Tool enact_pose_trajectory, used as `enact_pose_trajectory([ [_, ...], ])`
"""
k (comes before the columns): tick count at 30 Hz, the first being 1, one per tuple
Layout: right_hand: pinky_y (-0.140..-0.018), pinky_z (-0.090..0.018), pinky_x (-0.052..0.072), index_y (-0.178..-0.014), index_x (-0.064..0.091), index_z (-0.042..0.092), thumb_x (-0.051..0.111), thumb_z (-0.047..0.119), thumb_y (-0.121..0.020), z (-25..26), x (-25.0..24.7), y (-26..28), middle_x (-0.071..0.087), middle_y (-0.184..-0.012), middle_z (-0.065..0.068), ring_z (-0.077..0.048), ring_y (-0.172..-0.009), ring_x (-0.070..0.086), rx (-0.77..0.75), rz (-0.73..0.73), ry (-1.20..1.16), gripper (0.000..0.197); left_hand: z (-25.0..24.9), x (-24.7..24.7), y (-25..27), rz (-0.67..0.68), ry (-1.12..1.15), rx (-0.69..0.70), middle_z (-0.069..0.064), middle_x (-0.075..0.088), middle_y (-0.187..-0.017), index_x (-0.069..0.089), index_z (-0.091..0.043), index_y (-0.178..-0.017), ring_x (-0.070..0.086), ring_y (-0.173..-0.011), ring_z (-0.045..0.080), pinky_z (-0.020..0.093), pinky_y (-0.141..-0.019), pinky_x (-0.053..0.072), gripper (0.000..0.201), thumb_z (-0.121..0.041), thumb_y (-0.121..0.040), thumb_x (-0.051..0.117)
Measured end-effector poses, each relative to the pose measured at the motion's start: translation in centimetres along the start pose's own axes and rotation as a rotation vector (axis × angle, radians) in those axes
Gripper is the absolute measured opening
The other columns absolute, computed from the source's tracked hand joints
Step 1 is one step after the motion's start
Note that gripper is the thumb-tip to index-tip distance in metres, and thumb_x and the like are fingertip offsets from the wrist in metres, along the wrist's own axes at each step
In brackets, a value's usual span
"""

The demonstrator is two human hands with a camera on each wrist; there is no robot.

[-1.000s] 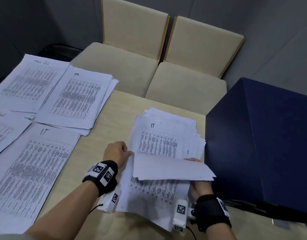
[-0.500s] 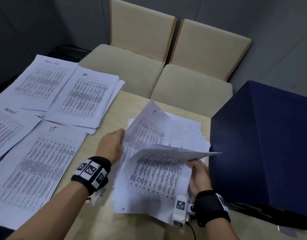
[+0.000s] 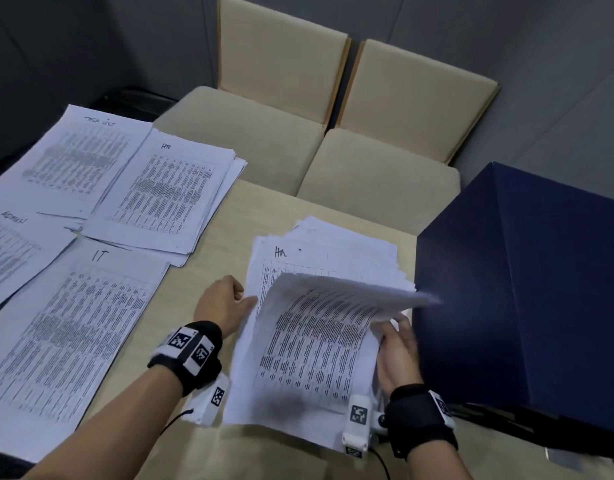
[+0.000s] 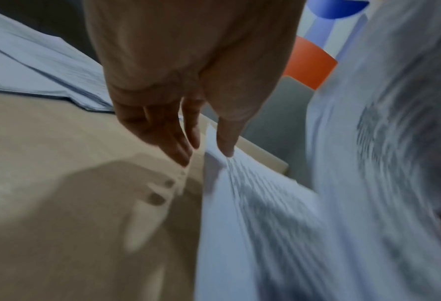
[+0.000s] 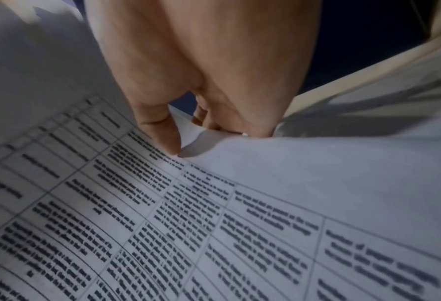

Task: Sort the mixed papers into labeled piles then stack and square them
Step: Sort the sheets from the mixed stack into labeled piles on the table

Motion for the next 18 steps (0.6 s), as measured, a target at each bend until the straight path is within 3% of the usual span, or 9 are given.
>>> enact_pose_trajectory([
  [2, -0.078, -0.029, 0.048, -0.098, 0.058, 0.011, 0.051, -0.009, -0.084, -0.1, -0.3, 0.2, 0.068, -0.089, -0.008, -0.021, -0.085, 0.06, 0.009, 0.038, 0.023, 0.025, -0.4, 0.2, 0.4, -0.078, -0.025, 0.056, 0.001, 0.054, -0.09, 0.053, -0.014, -0.09, 0.054, -0.08, 0.023, 0.033, -0.07, 0.042, 0.026, -0.03, -0.082, 0.072],
  [6, -0.064, -0.029, 0.054, -0.087, 0.062, 0.006, 0.047, -0.01, -0.088, 0.5, -0.4, 0.9, 0.07, -0.087, -0.01, -0.022, -0.078, 0.063, 0.056, 0.058, -0.015, 0.022, -2.1, 0.5, 1.0, -0.054, -0.029, 0.135, 0.003, 0.063, -0.086, 0.064, -0.014, -0.085, 0.061, -0.08, 0.024, 0.03, -0.069, 0.044, 0.003, -0.017, -0.085, 0.065],
  [8, -0.066, -0.03, 0.054, -0.083, 0.063, 0.008, 0.048, -0.01, -0.089, 1.3, 0.0, 0.9, 0.07, -0.087, -0.01, -0.022, -0.079, 0.064, 0.046, 0.027, -0.057, 0.024, -2.9, 0.3, 1.2, 0.075, 0.153, 0.152, 0.002, 0.069, -0.092, 0.068, -0.018, -0.096, 0.065, -0.084, 0.02, 0.027, -0.076, 0.049, 0.024, -0.003, -0.083, 0.054],
  [10, -0.069, -0.029, 0.053, -0.079, 0.061, 0.009, 0.05, -0.009, -0.089, 2.9, 0.8, 0.7, 0.067, -0.088, -0.011, -0.024, -0.084, 0.062, 0.013, -0.009, -0.079, 0.024, -4.5, -0.4, 1.8, 0.316, 0.448, 0.223, 0.001, 0.071, -0.108, 0.065, -0.017, -0.114, 0.067, -0.1, 0.021, 0.032, -0.088, 0.053, 0.046, 0.002, -0.077, 0.046],
  [12, -0.068, -0.028, 0.053, -0.076, 0.061, 0.012, 0.051, -0.007, -0.089, 5.3, 2.2, 0.9, 0.067, -0.082, -0.007, -0.024, -0.085, 0.061, -0.053, -0.025, -0.073, 0.025, -6.6, -1.8, 2.4, 0.431, 0.663, 0.291, 0.003, 0.068, -0.118, 0.059, -0.014, -0.125, 0.065, -0.111, 0.02, 0.034, -0.092, 0.053, 0.058, 0.005, -0.072, 0.046],
  [14, -0.075, -0.029, 0.054, -0.082, 0.067, 0.015, 0.051, -0.007, -0.089, 8.1, 4.1, 1.4, 0.071, -0.087, -0.004, -0.022, -0.089, 0.064, -0.166, 0.021, -0.099, 0.027, -8.9, -3.6, 2.6, 0.384, 0.731, 0.342, 0.003, 0.066, -0.12, 0.052, -0.013, -0.128, 0.065, -0.11, 0.015, 0.03, -0.092, 0.054, 0.055, 0.003, -0.075, 0.053],
  [16, -0.088, -0.03, 0.054, -0.105, 0.068, 0.012, 0.048, -0.008, -0.091, 10.8, 6.0, 2.5, 0.072, -0.104, -0.004, -0.019, -0.1, 0.065, -0.315, 0.067, -0.112, 0.032, -11.1, -5.3, 2.7, 0.26, 0.72, 0.398, 0.002, 0.063, -0.116, 0.045, -0.013, -0.128, 0.065, -0.102, 0.011, 0.026, -0.087, 0.055, 0.044, -0.005, -0.088, 0.062],
  [18, -0.097, -0.027, 0.051, -0.121, 0.061, 0.008, 0.046, -0.008, -0.092, 12.6, 7.3, 3.7, 0.069, -0.114, -0.003, -0.015, -0.108, 0.064, -0.439, 0.076, -0.09, 0.036, -12.7, -6.1, 2.7, 0.128, 0.683, 0.459, 0.003, 0.062, -0.111, 0.042, -0.011, -0.125, 0.065, -0.095, 0.015, 0.028, -0.082, 0.057, 0.037, -0.016, -0.094, 0.062],
])
Point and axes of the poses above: each hand's wrist, its own y-axis away from the middle knuckle, its own x-axis out of the palm, z = x × y, the point moved 3 cm from there along -y, towards the middle knuckle
